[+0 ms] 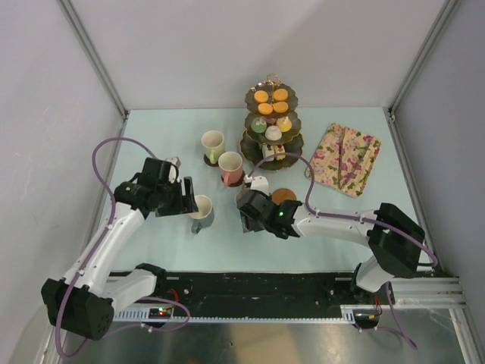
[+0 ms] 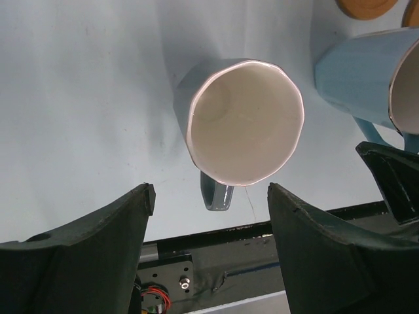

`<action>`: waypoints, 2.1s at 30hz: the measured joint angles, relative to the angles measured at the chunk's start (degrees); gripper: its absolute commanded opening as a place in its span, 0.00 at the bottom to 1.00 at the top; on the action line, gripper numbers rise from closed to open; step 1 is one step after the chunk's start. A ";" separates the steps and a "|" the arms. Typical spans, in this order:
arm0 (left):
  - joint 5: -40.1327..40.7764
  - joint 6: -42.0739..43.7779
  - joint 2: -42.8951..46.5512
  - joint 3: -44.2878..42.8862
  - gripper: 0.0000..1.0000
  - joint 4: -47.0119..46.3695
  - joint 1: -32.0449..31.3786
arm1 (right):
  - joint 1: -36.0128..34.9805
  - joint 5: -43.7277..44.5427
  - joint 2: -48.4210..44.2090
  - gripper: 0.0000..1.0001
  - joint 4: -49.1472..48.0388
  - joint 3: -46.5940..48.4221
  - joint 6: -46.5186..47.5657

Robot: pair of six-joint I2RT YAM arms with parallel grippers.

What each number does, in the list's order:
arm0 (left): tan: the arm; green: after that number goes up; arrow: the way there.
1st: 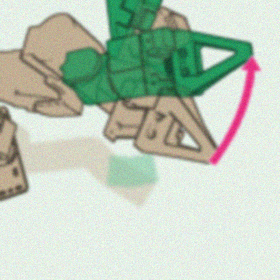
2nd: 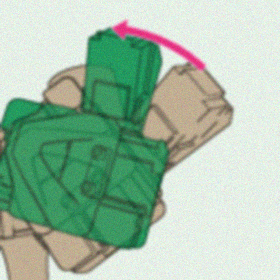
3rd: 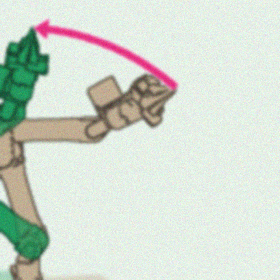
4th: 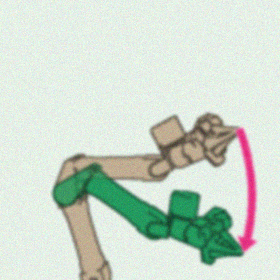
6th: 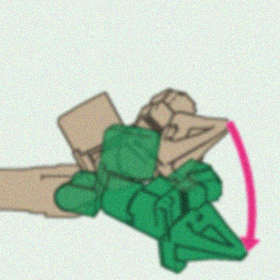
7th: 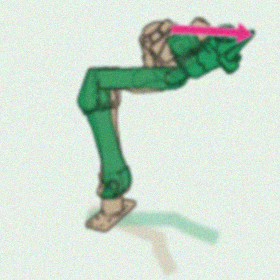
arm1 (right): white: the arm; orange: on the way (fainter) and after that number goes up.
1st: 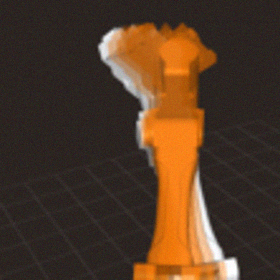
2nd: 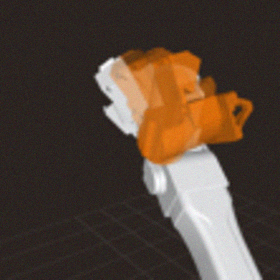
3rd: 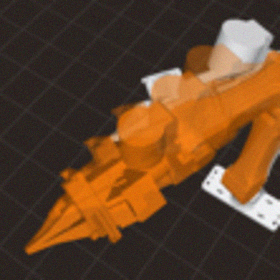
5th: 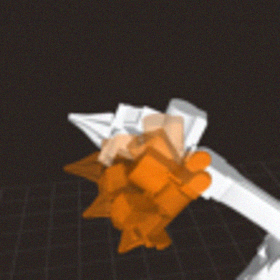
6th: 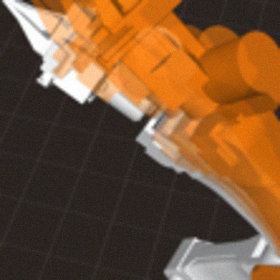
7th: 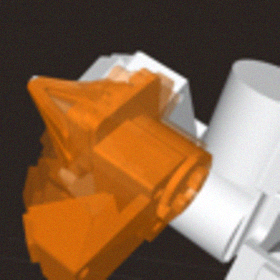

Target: Serve the afternoon tea

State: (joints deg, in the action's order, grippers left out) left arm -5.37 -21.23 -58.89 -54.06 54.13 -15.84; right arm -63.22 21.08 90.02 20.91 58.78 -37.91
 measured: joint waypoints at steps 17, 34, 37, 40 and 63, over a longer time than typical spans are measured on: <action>2.67 -1.88 -0.94 0.98 0.76 0.04 -2.97 | 0.00 2.40 3.63 0.03 0.57 2.19 -0.02; 7.87 -5.95 -1.38 2.12 0.75 -1.97 -9.92 | 7.52 10.03 -9.53 0.00 14.56 1.38 -0.83; 8.39 -6.40 -1.62 2.51 0.75 -2.64 -10.56 | 11.02 10.14 -11.54 0.00 13.84 -0.59 -0.35; 8.94 -6.86 -1.75 2.78 0.75 -2.75 -10.78 | 13.42 10.08 -12.63 0.00 12.28 -3.08 0.63; 10.34 -8.33 -2.62 4.26 0.74 -5.27 -12.81 | 13.94 8.20 -7.39 0.00 0.61 -8.70 4.00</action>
State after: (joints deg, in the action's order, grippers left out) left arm 4.97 -29.56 -61.52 -49.80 48.86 -28.64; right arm -49.28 29.28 82.63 21.52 50.09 -33.91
